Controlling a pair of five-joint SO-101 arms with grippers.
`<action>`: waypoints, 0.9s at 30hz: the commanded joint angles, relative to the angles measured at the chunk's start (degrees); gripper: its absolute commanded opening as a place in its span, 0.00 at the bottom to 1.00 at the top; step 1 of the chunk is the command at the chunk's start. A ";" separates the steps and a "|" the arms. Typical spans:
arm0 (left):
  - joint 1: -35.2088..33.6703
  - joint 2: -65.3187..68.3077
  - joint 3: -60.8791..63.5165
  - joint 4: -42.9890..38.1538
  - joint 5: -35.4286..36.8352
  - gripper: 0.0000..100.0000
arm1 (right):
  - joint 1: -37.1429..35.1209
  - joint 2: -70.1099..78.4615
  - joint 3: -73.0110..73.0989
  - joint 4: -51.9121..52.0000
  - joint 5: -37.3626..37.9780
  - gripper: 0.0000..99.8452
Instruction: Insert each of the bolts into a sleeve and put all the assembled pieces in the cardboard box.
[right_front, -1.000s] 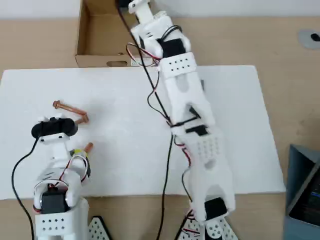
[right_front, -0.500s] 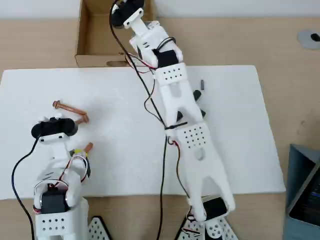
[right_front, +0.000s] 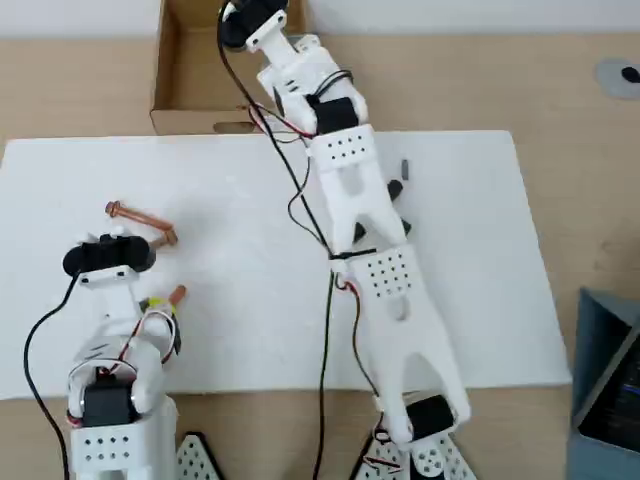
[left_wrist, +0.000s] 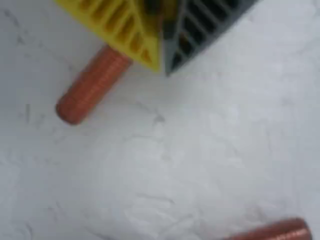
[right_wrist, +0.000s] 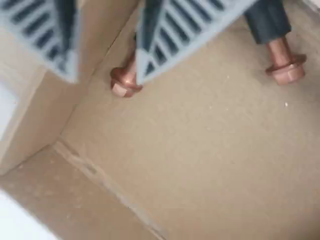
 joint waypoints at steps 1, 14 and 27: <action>-0.53 -0.40 -0.26 -0.97 -0.26 0.00 | -0.57 -2.95 -6.02 4.40 -0.26 0.01; -0.53 -0.40 -0.26 -0.97 -0.18 0.00 | 1.01 -15.87 -6.46 23.12 -6.59 0.01; -0.53 -0.40 -0.26 -0.97 -0.18 0.00 | 0.92 -29.23 -6.46 42.81 -11.08 0.01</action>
